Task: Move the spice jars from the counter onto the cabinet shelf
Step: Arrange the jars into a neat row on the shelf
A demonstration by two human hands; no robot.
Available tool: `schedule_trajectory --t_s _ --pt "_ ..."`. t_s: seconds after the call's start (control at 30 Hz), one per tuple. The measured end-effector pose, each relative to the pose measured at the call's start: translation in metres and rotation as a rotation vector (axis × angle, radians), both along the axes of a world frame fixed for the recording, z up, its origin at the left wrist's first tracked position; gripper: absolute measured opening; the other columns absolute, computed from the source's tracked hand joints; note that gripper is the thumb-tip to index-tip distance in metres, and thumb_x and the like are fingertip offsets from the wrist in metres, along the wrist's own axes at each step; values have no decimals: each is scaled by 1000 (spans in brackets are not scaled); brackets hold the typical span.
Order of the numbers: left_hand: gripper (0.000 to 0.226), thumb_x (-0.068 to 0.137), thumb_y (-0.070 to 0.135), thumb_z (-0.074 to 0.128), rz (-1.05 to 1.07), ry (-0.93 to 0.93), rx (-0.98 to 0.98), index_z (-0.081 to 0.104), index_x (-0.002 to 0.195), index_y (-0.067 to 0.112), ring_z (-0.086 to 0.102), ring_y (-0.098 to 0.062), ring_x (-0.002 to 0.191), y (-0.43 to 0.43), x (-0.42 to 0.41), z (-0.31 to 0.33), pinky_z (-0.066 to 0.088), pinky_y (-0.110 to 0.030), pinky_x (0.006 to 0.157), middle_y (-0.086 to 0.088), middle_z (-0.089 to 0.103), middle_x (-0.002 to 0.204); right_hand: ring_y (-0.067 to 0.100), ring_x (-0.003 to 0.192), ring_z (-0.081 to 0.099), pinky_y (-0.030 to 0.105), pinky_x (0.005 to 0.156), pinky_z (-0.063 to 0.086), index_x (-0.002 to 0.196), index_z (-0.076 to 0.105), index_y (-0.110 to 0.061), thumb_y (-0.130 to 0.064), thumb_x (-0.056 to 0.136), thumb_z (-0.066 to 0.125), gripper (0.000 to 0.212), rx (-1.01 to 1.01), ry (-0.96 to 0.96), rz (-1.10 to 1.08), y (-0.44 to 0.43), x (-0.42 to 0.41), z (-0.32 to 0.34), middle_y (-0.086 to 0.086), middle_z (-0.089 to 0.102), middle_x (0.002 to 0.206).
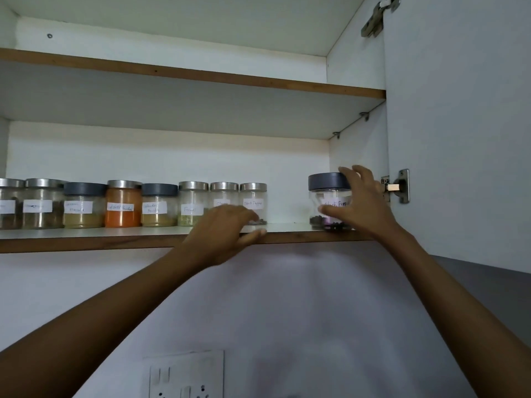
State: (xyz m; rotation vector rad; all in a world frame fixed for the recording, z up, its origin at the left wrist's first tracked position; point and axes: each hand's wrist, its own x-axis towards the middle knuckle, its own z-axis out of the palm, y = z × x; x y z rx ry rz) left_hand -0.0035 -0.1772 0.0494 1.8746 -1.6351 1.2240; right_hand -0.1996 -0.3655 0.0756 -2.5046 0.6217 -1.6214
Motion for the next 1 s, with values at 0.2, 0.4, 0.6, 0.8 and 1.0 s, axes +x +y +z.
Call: schedule_trajectory --t_s 0.2,0.4,0.6,0.8,1.0 --pt "45 87 47 57 51 -158 -3 55 123 20 64 -19 93 8 7 -30 52 -33 71 2 66 111 29 138 22 46 106 35 149 4 -25 -24 56 85 124 -9 169 102 -19 -6 -10 -5 0 155" --pt "27 77 28 75 93 -226 -107 65 101 22 66 -14 66 4 8 -31 44 -24 46 9 71 86 23 129 37 44 96 46 148 3 -23 -15 57 83 122 -82 224 127 -32 -13 -1 -12 1 154" --pt "25 75 30 77 89 -284 -170 67 96 21 66 -12 61 0 13 -34 42 -22 45 9 70 82 22 112 49 36 82 48 146 12 -22 -16 58 84 114 -128 236 88 -36 -7 2 -4 16 151" --pt "26 80 46 63 131 -324 -178 66 81 20 59 -11 48 -13 14 -31 30 -19 41 8 62 62 23 112 51 41 88 48 145 20 -20 -19 58 88 110 -105 341 73 -41 5 22 -1 26 148" --pt "47 85 56 32 177 -351 -199 59 66 21 49 -9 37 -24 15 -24 18 -18 39 9 54 50 24 108 53 40 85 48 142 23 -21 -22 60 86 104 -134 386 61 -48 36 25 -3 29 146"
